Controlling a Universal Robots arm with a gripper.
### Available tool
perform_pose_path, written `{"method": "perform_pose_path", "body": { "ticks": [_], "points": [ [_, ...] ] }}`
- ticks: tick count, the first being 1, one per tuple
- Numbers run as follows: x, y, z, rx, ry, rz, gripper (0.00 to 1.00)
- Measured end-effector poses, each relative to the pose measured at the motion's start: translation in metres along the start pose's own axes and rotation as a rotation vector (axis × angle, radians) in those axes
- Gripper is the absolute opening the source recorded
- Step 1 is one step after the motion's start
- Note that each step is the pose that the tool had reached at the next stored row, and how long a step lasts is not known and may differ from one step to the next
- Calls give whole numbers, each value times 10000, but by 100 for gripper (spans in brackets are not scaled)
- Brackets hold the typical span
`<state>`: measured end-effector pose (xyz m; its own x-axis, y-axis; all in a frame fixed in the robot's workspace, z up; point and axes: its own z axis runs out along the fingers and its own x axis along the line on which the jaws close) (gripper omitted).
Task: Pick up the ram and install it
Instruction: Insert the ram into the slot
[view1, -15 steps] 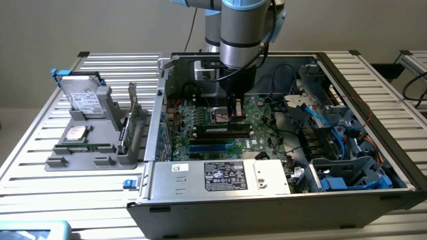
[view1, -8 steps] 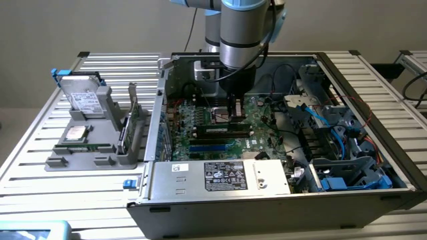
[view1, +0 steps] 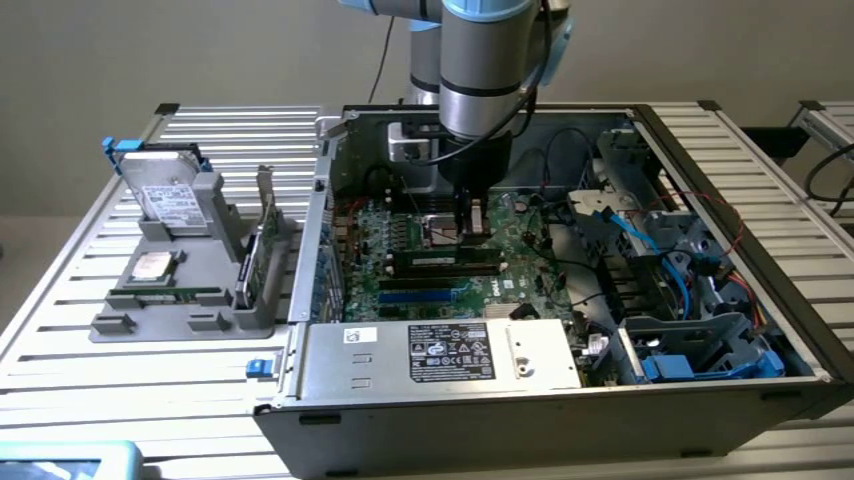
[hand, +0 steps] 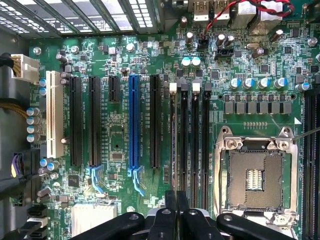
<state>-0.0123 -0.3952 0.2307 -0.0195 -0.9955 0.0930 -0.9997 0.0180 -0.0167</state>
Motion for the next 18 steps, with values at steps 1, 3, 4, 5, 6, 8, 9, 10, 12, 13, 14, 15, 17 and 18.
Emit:
{"method": "perform_pose_path", "body": {
  "ticks": [1,3,4,5,6,8,9,10,12,13,14,15,17,18],
  "points": [
    [0,1,2,10,-1,2,12],
    [0,7,6,36,0,6,12],
    [0,11,8,53,-1,9,12],
    [-1,14,10,70,-1,12,12],
    [-1,17,11,86,-1,15,12],
    [-1,26,14,115,-2,25,12],
    [-1,32,15,129,-3,30,12],
    [-1,38,15,140,-3,36,12],
    [-1,43,16,151,-4,52,12],
    [-1,46,16,157,-4,60,12],
    [-1,48,15,162,-3,67,12],
    [-1,50,16,169,-3,76,12],
    [0,51,16,185,0,95,12],
    [0,53,16,192,2,110,12]
  ]
}}
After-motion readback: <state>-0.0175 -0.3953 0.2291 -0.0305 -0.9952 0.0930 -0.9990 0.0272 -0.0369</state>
